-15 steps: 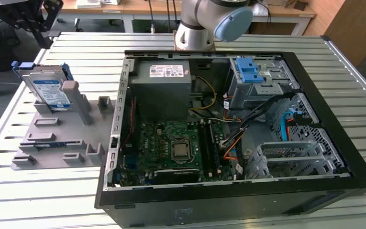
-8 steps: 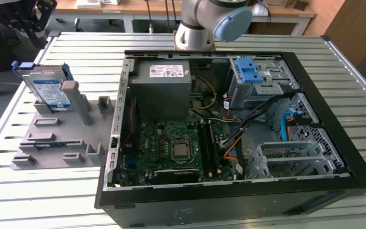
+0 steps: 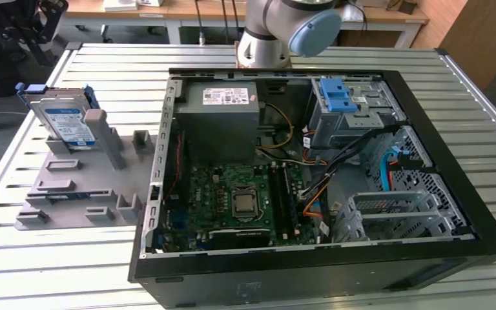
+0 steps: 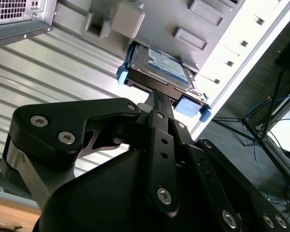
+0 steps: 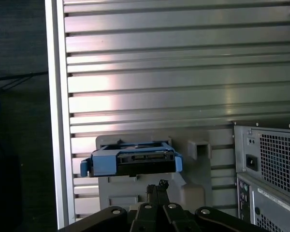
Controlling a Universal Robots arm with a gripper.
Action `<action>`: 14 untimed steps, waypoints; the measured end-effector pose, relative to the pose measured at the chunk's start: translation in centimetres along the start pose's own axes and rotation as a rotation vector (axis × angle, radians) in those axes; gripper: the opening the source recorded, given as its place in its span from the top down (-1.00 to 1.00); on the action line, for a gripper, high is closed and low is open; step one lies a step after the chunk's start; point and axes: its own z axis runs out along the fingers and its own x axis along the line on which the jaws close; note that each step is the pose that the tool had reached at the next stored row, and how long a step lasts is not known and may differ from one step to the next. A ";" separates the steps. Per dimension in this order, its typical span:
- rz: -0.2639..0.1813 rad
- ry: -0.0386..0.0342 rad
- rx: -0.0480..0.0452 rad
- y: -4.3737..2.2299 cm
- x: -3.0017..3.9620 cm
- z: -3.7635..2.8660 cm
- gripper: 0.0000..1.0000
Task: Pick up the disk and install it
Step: 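Reach for the disk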
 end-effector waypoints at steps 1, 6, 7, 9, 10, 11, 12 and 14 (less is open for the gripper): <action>0.000 0.0000 0.0000 -0.01 0.12 0.00 0.79; 0.000 0.0001 0.0000 -0.04 0.68 0.02 0.79; 0.000 0.0001 0.0000 -0.05 0.81 0.02 0.79; 0.000 0.0001 0.0000 -0.07 1.10 0.03 0.79; 0.000 0.0002 0.0001 -0.08 1.23 0.03 0.79; 0.000 0.0002 0.0001 -0.08 1.35 0.03 0.79; 0.000 0.0003 0.0001 -0.09 1.46 0.03 0.79; 0.000 0.0003 0.0000 -0.10 1.71 0.05 0.79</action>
